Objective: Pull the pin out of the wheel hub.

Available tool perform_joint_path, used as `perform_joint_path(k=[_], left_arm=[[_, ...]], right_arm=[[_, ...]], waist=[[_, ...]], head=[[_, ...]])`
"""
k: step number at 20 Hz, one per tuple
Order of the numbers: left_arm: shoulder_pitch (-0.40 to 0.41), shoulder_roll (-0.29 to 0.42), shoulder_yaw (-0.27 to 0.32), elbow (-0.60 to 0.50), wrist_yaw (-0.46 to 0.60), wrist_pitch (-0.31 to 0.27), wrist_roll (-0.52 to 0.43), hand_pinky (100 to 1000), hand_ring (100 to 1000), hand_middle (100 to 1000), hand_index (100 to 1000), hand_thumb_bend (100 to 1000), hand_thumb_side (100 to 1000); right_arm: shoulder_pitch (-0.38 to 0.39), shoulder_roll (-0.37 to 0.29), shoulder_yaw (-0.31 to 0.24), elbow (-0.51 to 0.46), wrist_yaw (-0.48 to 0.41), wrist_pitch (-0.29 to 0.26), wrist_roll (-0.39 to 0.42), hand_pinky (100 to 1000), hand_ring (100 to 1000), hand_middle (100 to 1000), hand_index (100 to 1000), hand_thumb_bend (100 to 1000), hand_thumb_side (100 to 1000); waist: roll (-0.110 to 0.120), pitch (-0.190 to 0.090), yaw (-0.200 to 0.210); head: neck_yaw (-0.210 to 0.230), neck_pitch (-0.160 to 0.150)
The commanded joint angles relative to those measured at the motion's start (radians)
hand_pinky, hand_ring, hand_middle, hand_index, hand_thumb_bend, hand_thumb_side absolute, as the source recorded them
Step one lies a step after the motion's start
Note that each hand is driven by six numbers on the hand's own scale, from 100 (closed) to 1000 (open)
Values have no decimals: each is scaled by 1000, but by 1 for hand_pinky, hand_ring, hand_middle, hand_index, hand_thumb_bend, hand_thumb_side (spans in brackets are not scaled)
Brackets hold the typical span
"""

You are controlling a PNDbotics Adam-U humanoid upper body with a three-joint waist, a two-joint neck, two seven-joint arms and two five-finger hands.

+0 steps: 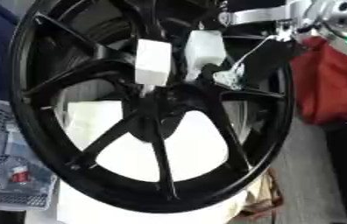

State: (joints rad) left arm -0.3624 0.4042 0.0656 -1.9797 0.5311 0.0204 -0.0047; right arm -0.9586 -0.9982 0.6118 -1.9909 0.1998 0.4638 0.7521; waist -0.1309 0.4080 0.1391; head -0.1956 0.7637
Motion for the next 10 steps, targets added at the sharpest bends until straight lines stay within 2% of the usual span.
perform_joint_path(k=[1, 7, 10], left_arm=[[-13, 6, 1, -20, -4, -1, -6, 885, 606, 704, 883, 133, 873], [-14, 4, -1, -20, -4, 2, -10, 886, 606, 705, 883, 133, 872], [-14, 4, 0, -20, -4, 2, -11, 886, 607, 705, 883, 133, 872]], right_arm=[[-9, -29, -19, -9, -3, 33, 13, 833, 732, 636, 861, 100, 421], [-14, -23, -23, -9, -50, 48, -34, 766, 626, 545, 785, 100, 439], [-15, -22, -25, -9, -69, 55, -66, 745, 597, 518, 760, 100, 415]], waist=[[8, -15, 2], [9, -13, 0], [9, -13, 0]], head=[[-3, 6], [-2, 6], [-2, 6]])
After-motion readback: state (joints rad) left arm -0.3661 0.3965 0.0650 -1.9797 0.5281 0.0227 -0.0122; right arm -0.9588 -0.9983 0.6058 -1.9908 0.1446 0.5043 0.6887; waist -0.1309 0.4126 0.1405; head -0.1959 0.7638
